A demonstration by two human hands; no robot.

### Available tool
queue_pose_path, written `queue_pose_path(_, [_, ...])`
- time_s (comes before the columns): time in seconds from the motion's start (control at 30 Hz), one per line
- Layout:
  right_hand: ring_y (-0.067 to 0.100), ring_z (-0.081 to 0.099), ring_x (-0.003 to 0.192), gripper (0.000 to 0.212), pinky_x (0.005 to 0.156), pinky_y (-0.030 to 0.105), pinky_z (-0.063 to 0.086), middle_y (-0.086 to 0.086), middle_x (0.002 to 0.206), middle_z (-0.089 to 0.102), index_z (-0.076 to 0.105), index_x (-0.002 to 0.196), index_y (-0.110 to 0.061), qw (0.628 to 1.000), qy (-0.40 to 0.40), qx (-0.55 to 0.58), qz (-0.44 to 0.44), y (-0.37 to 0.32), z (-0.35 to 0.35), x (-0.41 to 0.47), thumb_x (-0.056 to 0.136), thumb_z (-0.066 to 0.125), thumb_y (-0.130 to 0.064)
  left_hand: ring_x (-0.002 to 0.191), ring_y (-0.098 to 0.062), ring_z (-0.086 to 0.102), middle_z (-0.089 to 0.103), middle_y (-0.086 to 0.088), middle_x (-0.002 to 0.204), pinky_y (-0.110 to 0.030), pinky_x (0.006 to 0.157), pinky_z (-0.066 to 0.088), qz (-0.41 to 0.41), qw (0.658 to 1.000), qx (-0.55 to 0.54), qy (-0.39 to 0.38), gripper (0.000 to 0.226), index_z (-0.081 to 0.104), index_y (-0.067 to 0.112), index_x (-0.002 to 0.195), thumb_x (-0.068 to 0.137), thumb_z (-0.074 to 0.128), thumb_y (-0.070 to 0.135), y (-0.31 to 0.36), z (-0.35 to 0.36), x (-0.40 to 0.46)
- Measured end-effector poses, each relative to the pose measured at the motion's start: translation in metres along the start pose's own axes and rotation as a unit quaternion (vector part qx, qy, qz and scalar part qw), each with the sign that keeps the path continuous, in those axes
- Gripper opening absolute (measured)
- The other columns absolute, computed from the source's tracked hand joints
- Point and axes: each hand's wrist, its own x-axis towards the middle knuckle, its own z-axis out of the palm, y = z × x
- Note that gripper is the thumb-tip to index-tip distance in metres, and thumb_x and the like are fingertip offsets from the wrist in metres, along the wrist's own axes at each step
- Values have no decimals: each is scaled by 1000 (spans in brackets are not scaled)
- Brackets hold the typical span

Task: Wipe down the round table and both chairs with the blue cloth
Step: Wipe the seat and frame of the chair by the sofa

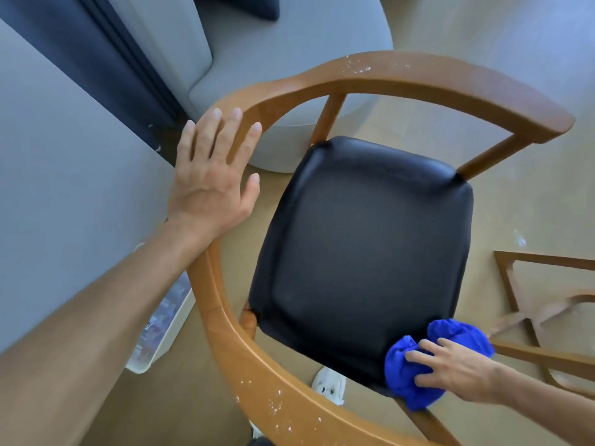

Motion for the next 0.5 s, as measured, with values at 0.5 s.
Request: queue_pose_path(0.5, [29, 52, 95, 38, 69, 37, 46, 10, 130, 49, 57, 115, -24, 964, 249, 54, 71, -30, -135, 195, 80, 62, -11, 145, -35, 20, 23, -13, 158, -54, 118, 13, 4, 1000, -20, 7, 64, 24, 20, 151, 92, 36, 42, -2, 2, -1])
